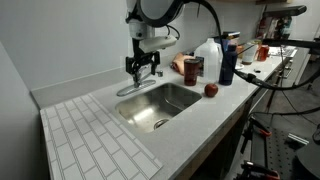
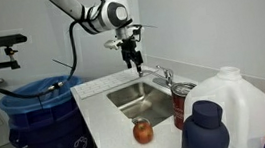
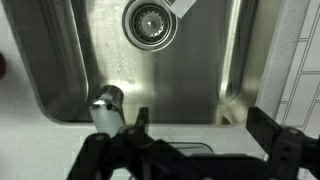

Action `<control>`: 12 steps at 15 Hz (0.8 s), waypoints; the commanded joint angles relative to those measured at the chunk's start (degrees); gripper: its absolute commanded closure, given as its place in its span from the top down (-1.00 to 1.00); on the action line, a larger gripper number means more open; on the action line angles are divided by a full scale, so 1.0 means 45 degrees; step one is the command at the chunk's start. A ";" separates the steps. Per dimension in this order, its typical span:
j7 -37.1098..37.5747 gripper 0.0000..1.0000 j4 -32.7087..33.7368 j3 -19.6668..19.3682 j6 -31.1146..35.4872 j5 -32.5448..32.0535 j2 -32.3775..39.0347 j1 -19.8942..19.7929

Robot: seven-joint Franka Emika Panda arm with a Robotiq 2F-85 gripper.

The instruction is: Move the tap nozzle to the right

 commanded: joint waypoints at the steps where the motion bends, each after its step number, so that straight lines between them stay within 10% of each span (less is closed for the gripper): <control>1: 0.0259 1.00 -0.0520 0.0164 0.0022 -0.0147 -0.1059 0.0180; 12: 0.0895 1.00 -0.0794 0.0602 -0.0921 -0.3087 -0.2424 0.0271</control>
